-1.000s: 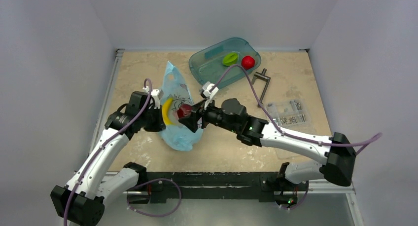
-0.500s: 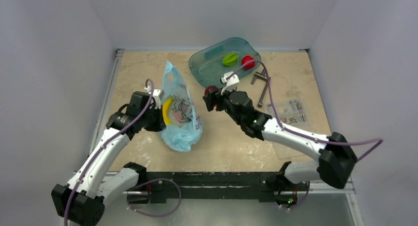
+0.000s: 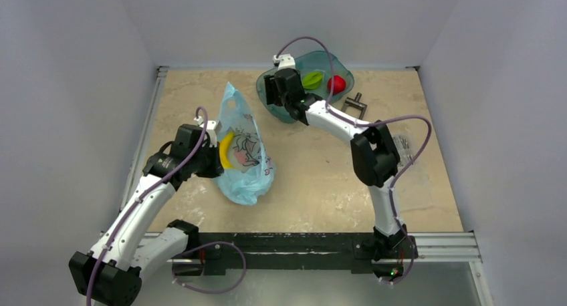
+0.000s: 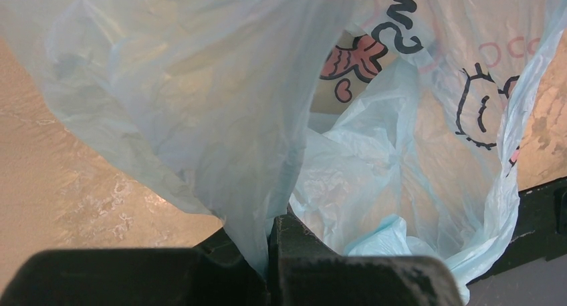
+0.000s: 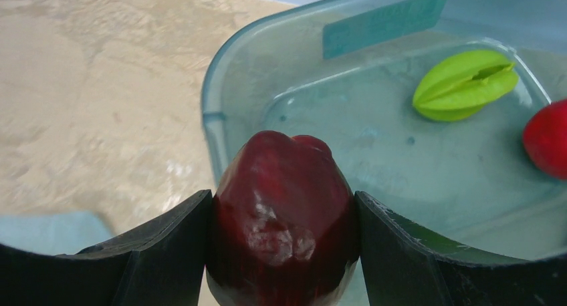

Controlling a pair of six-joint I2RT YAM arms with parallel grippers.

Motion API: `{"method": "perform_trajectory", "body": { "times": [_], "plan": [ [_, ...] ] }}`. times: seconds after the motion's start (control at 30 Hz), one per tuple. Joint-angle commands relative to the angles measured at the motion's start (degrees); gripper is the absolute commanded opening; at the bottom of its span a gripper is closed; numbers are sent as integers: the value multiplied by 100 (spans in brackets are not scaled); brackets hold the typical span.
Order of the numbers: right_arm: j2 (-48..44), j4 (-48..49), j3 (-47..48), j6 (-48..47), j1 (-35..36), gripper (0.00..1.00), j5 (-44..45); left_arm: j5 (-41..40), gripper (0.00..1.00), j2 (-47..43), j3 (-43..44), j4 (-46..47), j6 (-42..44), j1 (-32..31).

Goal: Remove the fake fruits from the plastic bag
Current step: Place the fake fruit in the bin.

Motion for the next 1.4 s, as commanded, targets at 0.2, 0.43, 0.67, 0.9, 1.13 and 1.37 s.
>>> {"method": "perform_trajectory", "body": {
  "times": [0.2,0.43,0.67,0.9,1.13,1.37],
  "plan": [
    [1673,-1321,2401,-246,-492,20,-603,-62,0,-79,-32,123,64,-29],
    [2092,-1467,2616,-131,-547,50,-941,-40,0,-46,-24,127,70,-34],
    [1778,-1761,2742,-243,-548,91,-905,10,0,5,-17,119,90,-38],
    [568,-1918,2035,-178,-547,99,-769,65,0,19,-4,137,103,-35],
    [-1789,-843,-873,525,-483,93,-2111,177,0,54,1,156,134,-31],
    [-3844,550,-3406,1034,-21,70,-3681,392,0,116,10,176,186,-32]
  ]
}}
